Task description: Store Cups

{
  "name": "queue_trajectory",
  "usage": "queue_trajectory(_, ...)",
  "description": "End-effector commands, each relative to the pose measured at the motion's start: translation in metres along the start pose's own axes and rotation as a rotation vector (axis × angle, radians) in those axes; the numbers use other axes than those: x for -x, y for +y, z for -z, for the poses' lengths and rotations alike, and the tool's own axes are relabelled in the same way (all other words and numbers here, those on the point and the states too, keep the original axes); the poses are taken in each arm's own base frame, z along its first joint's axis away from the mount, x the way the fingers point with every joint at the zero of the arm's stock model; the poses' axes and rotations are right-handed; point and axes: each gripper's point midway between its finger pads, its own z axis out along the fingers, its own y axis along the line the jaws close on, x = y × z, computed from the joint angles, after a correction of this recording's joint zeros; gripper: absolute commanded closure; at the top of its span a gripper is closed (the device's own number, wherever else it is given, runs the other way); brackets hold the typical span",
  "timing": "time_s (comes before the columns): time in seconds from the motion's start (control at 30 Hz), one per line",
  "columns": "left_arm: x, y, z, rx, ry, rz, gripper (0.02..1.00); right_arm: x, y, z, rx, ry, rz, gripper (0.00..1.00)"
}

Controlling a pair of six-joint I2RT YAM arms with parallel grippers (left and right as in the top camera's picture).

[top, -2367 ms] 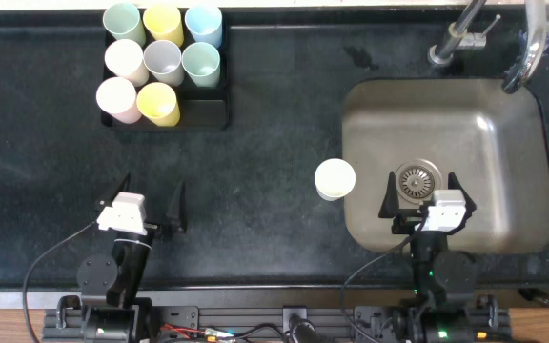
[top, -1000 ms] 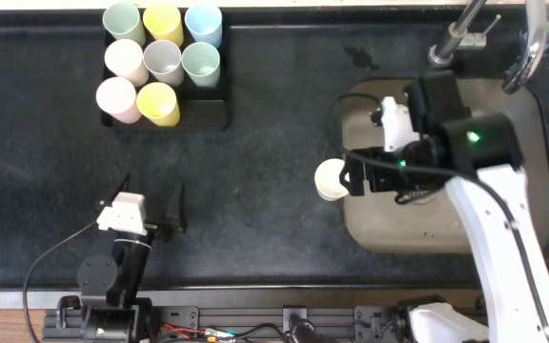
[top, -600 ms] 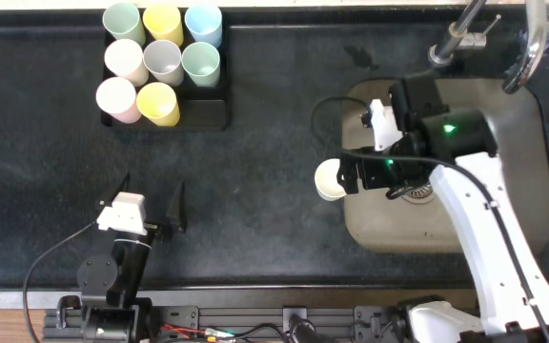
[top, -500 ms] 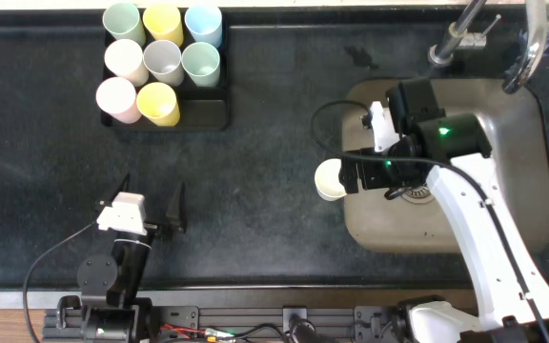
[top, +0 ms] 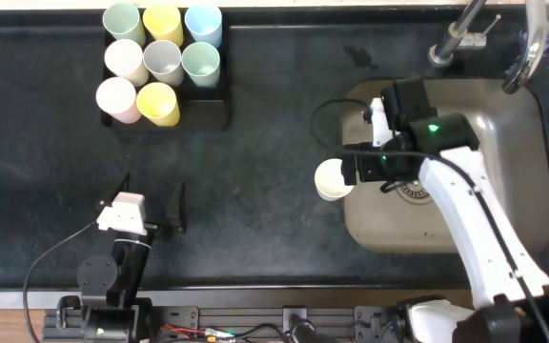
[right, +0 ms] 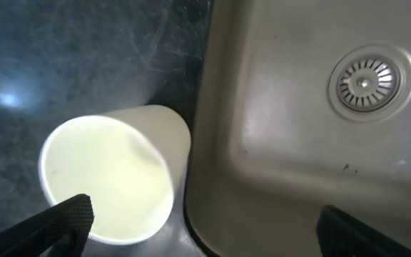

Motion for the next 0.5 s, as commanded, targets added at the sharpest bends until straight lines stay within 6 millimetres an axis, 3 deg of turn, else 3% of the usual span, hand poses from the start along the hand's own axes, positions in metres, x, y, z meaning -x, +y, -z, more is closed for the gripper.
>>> queue_trajectory(0.03,0.001,0.000,0.000,0.001,-0.005,-0.016,0.018,0.002,0.004,-0.017,-0.012,0.036,0.017,0.003)
queue_trajectory(0.37,0.001,0.000,0.000,0.001,-0.005,-0.016,0.018,0.000,0.000,-0.046,-0.062,0.118,0.050,0.005)
queue_trajectory(0.5,0.001,0.000,0.000,0.001,-0.005,-0.016,0.020,0.002,0.000,-0.048,-0.066,0.113,0.051,0.174)
